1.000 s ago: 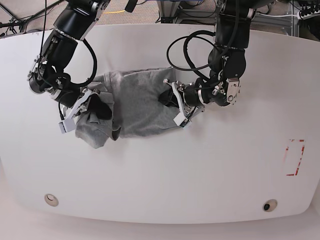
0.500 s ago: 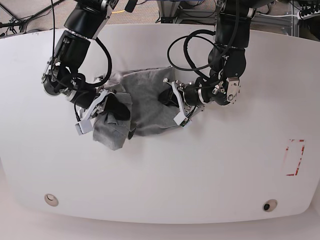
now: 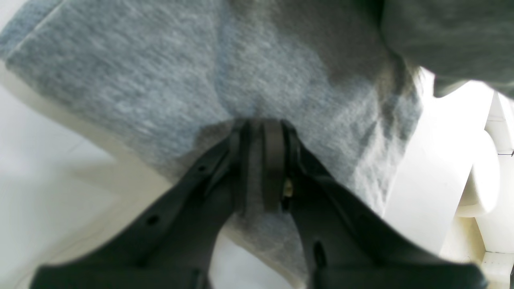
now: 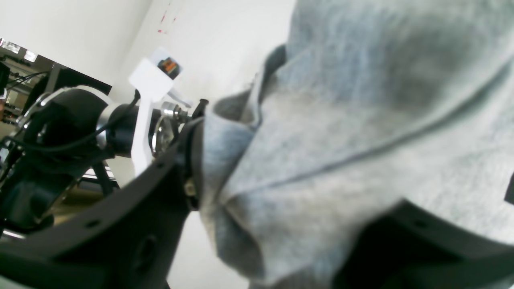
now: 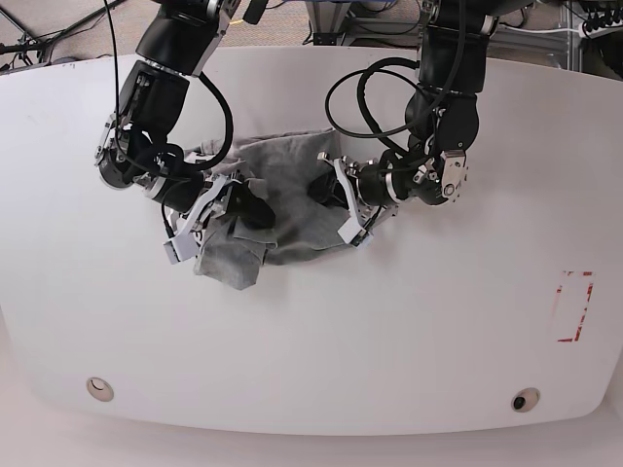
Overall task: Fold the T-shirt properly
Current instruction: 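Fold the right-held end over onto the left-held layer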
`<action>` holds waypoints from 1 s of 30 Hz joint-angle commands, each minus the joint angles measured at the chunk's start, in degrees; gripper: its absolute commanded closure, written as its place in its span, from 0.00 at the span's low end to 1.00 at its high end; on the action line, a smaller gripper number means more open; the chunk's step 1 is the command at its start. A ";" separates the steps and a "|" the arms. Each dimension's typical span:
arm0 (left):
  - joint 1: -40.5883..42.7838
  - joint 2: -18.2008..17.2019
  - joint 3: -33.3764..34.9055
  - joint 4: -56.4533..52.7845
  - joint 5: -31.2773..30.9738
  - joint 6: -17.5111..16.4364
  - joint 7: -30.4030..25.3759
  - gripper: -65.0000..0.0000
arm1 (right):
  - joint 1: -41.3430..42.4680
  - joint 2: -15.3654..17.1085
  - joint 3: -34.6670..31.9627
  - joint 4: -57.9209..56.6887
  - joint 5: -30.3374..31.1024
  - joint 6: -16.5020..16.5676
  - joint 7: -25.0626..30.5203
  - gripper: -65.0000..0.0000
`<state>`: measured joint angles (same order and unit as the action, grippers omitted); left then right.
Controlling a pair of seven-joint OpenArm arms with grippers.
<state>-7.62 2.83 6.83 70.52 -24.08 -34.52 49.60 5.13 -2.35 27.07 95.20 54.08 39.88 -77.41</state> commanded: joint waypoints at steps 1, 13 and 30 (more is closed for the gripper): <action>0.72 -0.32 0.33 -0.76 5.57 1.07 5.65 0.91 | 1.34 -0.60 -0.21 1.11 -0.06 0.12 1.23 0.50; 0.54 -0.32 0.25 -0.68 5.48 1.07 5.82 0.91 | 1.34 -5.43 -0.30 4.80 -7.10 0.12 1.23 0.02; 2.83 -0.41 -3.97 22.09 5.13 0.63 6.09 0.92 | -2.71 6.26 -12.34 12.80 -7.36 0.12 3.78 0.02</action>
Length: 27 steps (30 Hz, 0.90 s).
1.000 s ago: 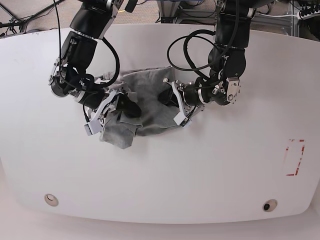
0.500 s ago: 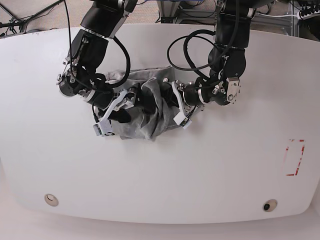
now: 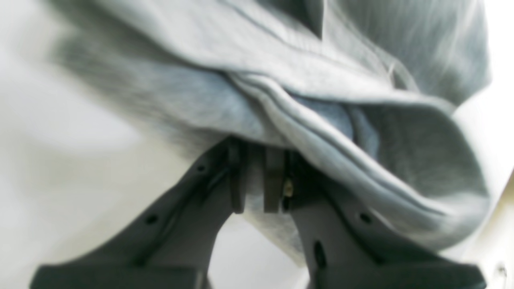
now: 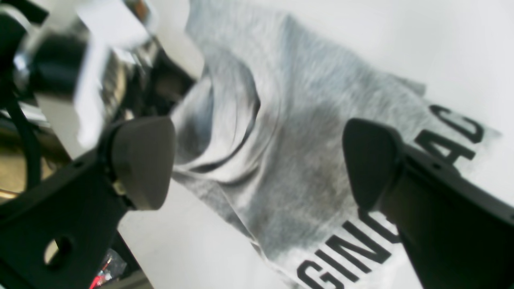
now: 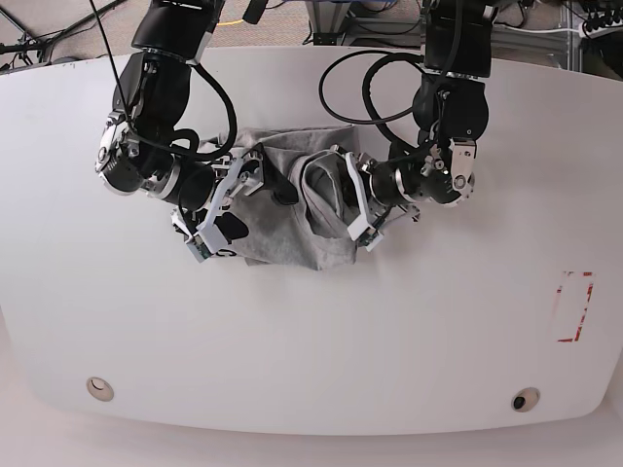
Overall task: Fold the T-shirt properly
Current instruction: 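Fold the right-held end over onto the left-held layer, then release the left gripper and press the folded bundle with the right gripper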
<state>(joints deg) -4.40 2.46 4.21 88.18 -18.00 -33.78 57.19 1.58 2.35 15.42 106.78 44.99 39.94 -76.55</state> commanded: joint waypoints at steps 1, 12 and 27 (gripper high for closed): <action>0.05 -0.04 -2.14 5.84 -0.95 -0.11 -1.50 0.92 | 0.39 2.27 -1.57 1.22 1.73 0.06 3.46 0.02; 5.59 -9.01 -16.21 22.02 -0.95 -6.22 -1.50 0.92 | -1.19 6.57 -8.34 1.04 1.38 0.06 6.71 0.02; 12.62 -16.66 -37.04 21.75 -0.51 -6.22 -1.50 0.92 | -0.84 2.97 -25.75 0.95 -21.04 0.06 15.67 0.10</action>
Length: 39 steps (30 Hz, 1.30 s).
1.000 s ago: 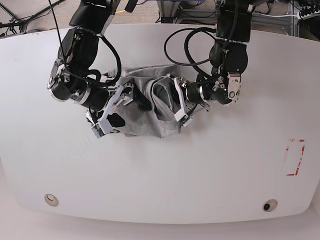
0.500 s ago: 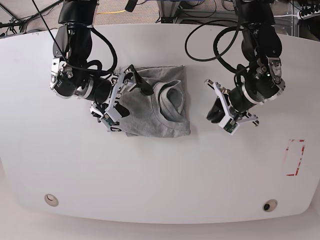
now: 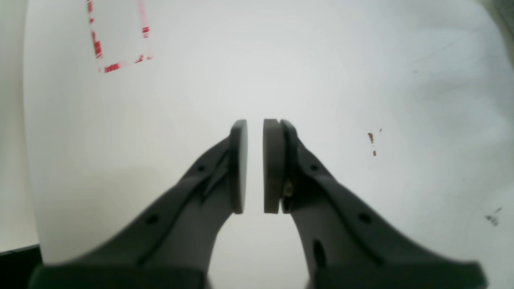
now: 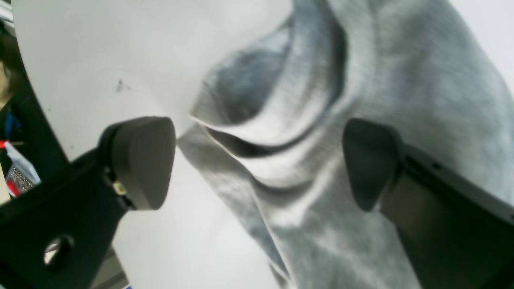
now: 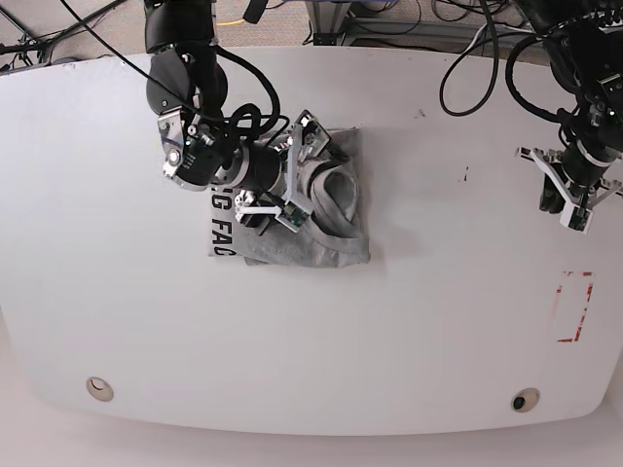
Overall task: Fold the T-shirt properly
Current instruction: 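Release the left gripper and press the folded bundle with the right gripper, then grasp the folded bundle with both grippers and rotate it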
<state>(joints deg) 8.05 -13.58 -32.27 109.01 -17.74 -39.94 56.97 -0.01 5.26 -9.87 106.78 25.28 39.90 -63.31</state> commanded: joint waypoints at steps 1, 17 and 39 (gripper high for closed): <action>0.61 -0.61 -0.92 0.92 -0.77 -0.06 -1.28 0.92 | 0.76 -0.03 -2.04 0.87 -3.52 0.10 3.84 0.15; 3.86 -0.35 -1.27 0.92 -0.77 -0.06 -1.28 0.92 | 0.41 -3.28 -6.70 -9.60 -19.17 0.10 16.23 0.85; 3.95 -0.35 -1.00 0.92 -0.77 -0.06 -1.28 0.92 | -5.57 -4.16 -6.88 8.69 -9.50 0.10 2.25 0.99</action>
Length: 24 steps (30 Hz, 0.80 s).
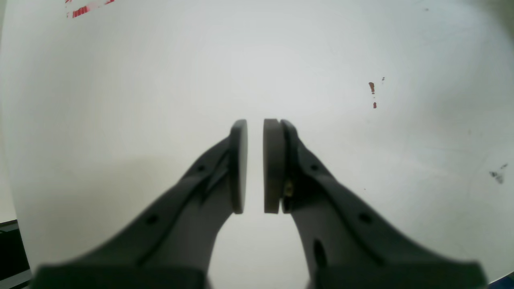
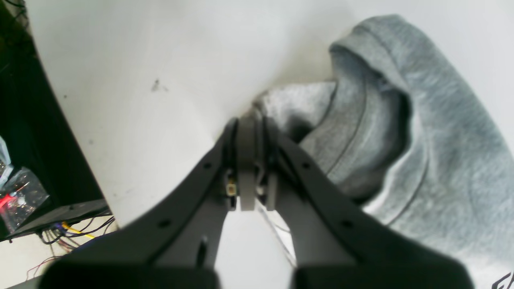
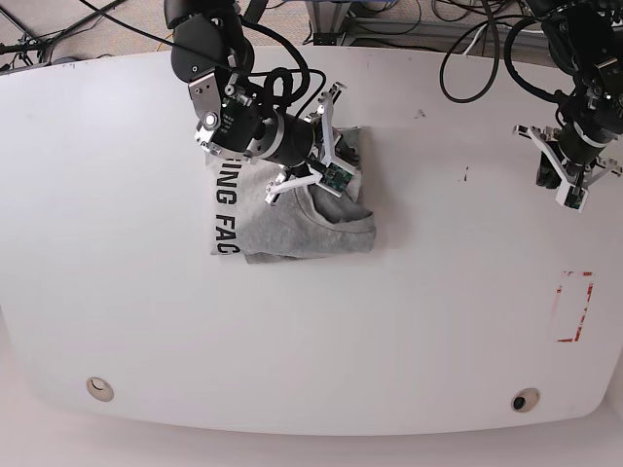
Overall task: Fold the T-shirt properly
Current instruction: 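Grasp the folded bundle with both grippers and rotate it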
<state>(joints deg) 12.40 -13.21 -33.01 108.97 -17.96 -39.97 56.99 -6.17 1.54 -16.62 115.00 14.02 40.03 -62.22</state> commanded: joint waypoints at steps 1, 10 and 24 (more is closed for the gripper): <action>-0.40 -0.72 -0.26 0.97 -0.55 -0.03 -1.30 0.92 | 0.59 -0.62 -0.21 -0.23 1.85 -0.03 1.16 0.99; -0.49 -0.72 1.06 1.14 -0.64 -0.03 -1.30 0.92 | 3.49 -4.66 0.05 -10.78 -1.85 -0.03 1.42 0.75; -5.50 2.88 20.93 1.32 -0.64 -0.03 -1.39 0.92 | 1.91 2.11 13.33 0.47 12.92 -0.03 0.99 0.31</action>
<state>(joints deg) 7.70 -11.31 -13.63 109.16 -17.65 -39.92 56.82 -4.99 2.31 -5.17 114.63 24.60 40.07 -62.13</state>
